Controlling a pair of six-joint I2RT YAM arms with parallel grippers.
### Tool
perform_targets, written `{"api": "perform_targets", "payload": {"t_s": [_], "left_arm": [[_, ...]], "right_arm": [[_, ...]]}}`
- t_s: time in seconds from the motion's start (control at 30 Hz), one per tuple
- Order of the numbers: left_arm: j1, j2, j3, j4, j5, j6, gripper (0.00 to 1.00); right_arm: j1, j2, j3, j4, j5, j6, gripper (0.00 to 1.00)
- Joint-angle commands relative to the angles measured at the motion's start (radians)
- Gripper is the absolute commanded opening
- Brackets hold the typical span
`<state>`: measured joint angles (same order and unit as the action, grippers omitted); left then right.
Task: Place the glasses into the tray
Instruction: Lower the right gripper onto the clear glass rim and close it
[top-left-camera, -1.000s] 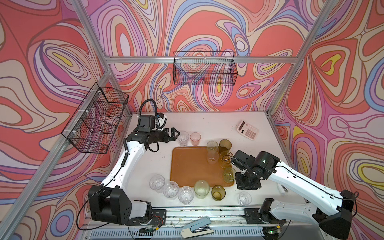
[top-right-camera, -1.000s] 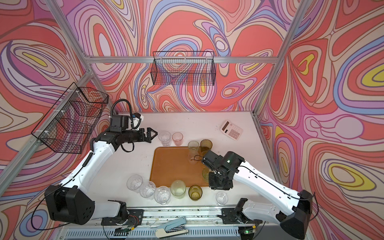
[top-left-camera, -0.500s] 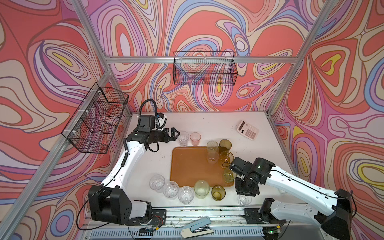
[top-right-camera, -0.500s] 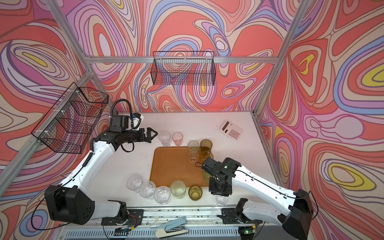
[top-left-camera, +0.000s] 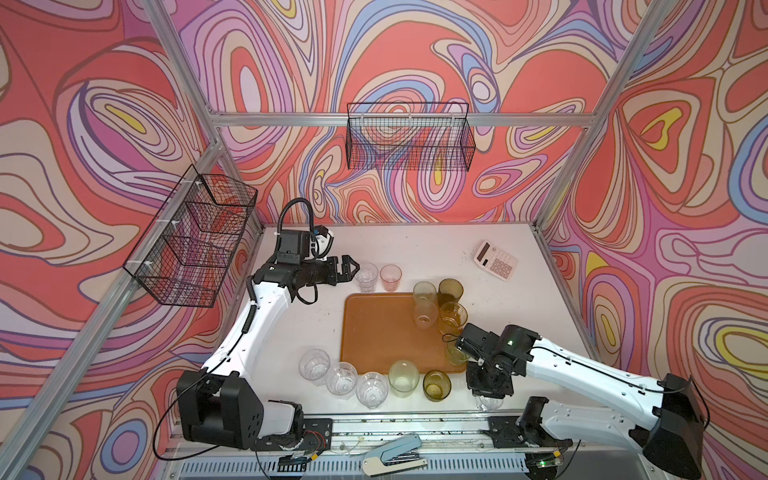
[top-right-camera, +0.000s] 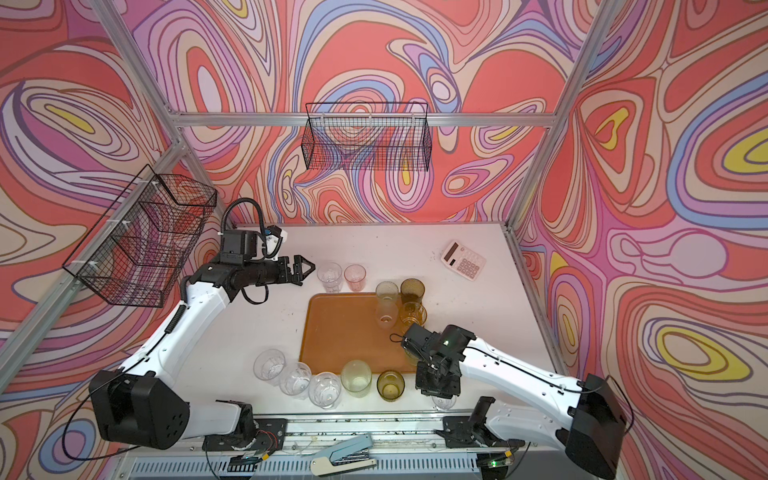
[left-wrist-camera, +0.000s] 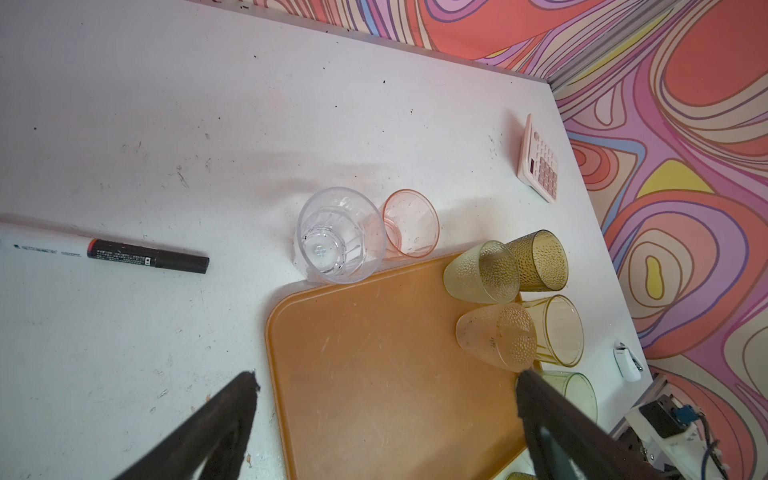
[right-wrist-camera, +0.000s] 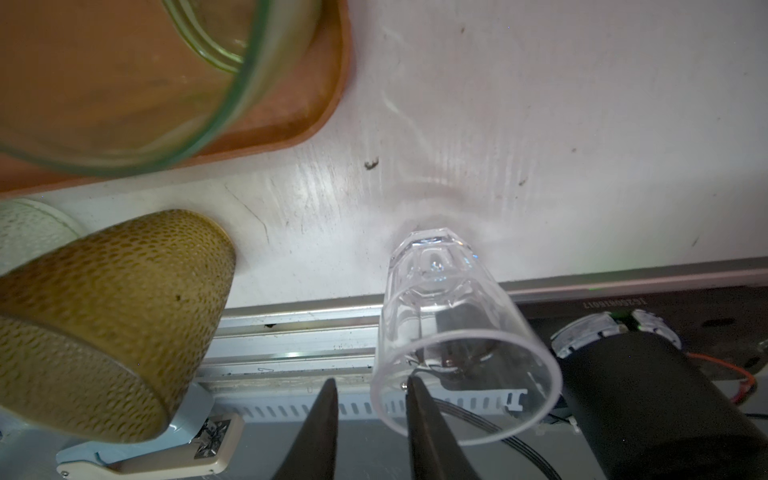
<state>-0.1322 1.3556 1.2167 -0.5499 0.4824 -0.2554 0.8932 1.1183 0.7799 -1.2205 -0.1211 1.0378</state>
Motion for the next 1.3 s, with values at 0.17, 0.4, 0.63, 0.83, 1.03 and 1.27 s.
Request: {"api": "perform_targets", "payload": {"t_s": [0.17,0.4,0.63,0.83,1.03,1.27], "left_arm": [[-0.007,-0.001,0.006,-0.017,0.003,0.011,1.00],[-0.007,-0.001,0.006,-0.018,0.002,0.011,1.00],[-0.007,0.000,0.006,-0.018,0.004,0.011,1.00],[-0.007,0.000,0.005,-0.018,0.002,0.011,1.00],[-0.007,0.003,0.007,-0.020,0.007,0.008,1.00],[-0.007,0.005,0.006,-0.017,0.011,0.007,1.00]], "right_arm": [[0.013,0.013,-0.017,0.037,0.026,0.010,0.19],[0.018,0.029,-0.024,0.037,0.027,0.007,0.17],[0.019,0.016,-0.030,0.024,0.030,0.020,0.13],[0.021,0.006,-0.017,-0.002,0.042,0.022,0.08],[0.020,0.008,0.010,-0.031,0.069,0.024,0.02],[0.022,0.024,0.075,-0.117,0.136,0.007,0.00]]}}
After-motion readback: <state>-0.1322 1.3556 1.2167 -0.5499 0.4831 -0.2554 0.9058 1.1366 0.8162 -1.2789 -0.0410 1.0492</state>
